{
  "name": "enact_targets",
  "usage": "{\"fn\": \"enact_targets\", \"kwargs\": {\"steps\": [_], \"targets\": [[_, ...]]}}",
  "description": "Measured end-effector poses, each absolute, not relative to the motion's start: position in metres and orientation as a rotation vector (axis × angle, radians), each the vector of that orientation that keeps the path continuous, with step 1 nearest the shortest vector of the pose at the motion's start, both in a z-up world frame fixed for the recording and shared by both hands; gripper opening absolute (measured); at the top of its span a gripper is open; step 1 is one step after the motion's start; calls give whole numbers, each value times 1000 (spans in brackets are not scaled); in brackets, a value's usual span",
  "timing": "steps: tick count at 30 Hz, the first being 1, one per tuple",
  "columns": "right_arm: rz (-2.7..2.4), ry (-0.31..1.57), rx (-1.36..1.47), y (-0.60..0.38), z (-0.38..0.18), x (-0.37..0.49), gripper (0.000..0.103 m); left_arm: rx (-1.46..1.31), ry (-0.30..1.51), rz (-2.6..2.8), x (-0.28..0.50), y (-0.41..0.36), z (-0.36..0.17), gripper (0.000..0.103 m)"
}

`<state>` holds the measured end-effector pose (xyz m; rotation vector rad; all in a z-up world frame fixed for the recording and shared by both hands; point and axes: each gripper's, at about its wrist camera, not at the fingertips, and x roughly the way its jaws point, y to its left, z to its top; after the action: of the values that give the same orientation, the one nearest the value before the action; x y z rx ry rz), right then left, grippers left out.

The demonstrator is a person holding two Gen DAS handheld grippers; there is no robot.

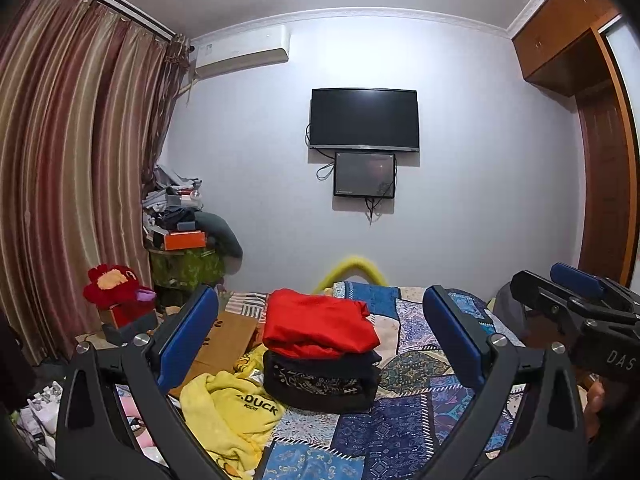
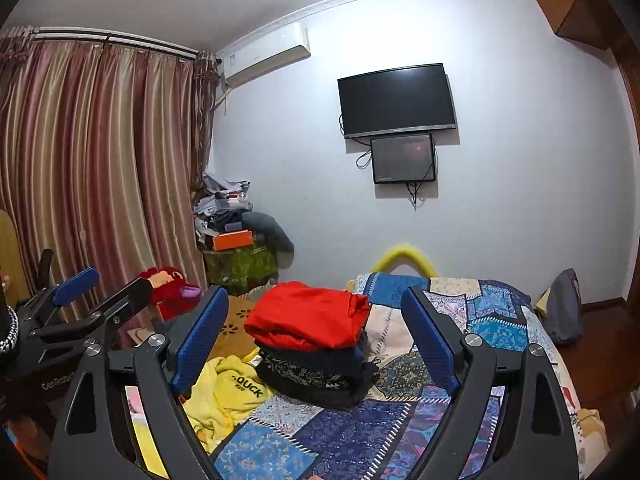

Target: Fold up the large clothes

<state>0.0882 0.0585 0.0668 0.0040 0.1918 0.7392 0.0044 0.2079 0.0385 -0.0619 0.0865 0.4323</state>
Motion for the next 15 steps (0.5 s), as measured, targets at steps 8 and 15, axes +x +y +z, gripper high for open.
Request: {"fn": "enact_targets", "kwargs": {"steps": [8,15], "targets": [[741,204,3,59,66,89,86,-50,91,445,7,208,36,103],[740,204,1,59,67,89,86,-51,96,444,8,208,34,103]]}}
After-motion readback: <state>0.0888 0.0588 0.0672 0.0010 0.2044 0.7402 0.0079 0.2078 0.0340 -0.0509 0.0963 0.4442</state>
